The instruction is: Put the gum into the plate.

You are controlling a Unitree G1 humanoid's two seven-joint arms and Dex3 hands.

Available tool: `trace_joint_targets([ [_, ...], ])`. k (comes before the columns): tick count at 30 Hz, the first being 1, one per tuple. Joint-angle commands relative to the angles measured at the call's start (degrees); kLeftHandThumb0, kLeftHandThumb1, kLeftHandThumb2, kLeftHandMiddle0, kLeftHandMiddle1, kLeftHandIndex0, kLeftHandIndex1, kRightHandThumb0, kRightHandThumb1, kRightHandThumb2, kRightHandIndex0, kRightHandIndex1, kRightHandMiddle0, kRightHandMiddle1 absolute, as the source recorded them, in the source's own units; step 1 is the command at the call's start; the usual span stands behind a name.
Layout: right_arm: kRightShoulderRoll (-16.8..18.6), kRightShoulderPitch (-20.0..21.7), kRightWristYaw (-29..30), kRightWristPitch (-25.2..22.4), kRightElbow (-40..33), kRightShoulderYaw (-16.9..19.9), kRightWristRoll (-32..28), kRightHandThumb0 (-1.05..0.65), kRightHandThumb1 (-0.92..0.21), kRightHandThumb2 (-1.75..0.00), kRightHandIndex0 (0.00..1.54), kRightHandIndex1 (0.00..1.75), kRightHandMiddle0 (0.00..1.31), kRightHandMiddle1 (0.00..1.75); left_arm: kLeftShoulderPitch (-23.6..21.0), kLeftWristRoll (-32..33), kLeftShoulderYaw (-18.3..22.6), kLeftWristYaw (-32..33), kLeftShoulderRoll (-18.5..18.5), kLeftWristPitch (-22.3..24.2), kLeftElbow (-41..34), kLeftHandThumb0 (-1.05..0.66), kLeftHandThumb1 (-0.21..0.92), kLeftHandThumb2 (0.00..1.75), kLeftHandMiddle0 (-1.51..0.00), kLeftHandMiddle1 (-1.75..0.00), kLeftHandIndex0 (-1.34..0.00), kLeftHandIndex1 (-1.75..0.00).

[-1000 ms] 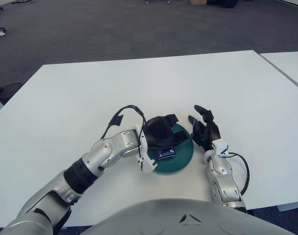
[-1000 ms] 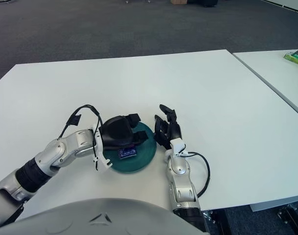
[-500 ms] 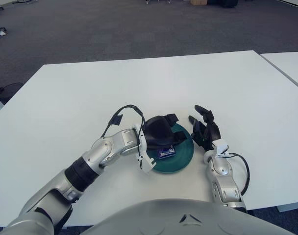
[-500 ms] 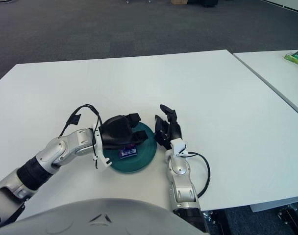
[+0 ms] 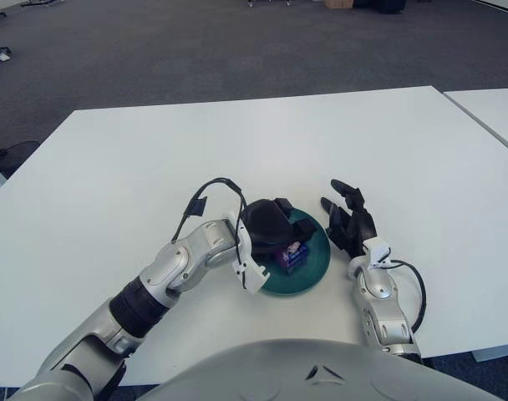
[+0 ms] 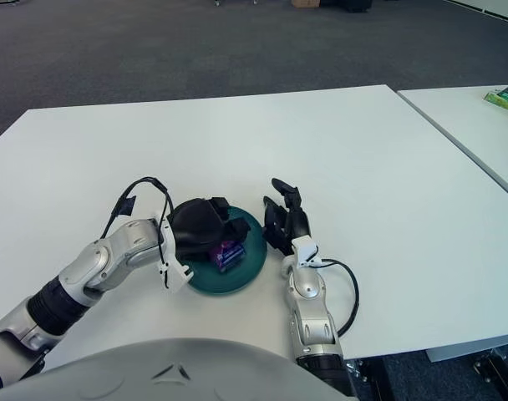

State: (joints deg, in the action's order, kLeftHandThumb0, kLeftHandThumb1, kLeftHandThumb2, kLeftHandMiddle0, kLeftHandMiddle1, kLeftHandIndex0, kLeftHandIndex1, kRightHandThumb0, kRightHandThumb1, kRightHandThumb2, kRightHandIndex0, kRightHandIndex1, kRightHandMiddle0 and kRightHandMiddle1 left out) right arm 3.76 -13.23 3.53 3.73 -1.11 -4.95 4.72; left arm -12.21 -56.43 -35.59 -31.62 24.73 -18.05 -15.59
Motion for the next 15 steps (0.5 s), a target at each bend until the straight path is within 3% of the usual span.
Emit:
trace_joint_targets([
  [1, 0.20, -1.23, -0.62, -3.57, 1.99, 0.20, -1.24, -0.60, -0.92, -0.80, 0.57, 0.00, 0.03, 0.74, -1.21, 0.31, 0.94, -1.17, 0.43, 0.35, -0.95, -0.76, 0.92, 0.63, -0.41, -0.06, 0.00, -0.67],
  [15, 0.67, -0.79, 0.63, -3.63, 1.87, 0.18, -1.03, -0.58, -0.92, -0.81, 0.59, 0.02, 0.03, 0.75, -2.08, 4.78, 2.15, -4.19, 1.95, -1.59, -2.19, -1.03, 0.92, 0.82, -0.23, 0.00, 0.00, -0.34],
])
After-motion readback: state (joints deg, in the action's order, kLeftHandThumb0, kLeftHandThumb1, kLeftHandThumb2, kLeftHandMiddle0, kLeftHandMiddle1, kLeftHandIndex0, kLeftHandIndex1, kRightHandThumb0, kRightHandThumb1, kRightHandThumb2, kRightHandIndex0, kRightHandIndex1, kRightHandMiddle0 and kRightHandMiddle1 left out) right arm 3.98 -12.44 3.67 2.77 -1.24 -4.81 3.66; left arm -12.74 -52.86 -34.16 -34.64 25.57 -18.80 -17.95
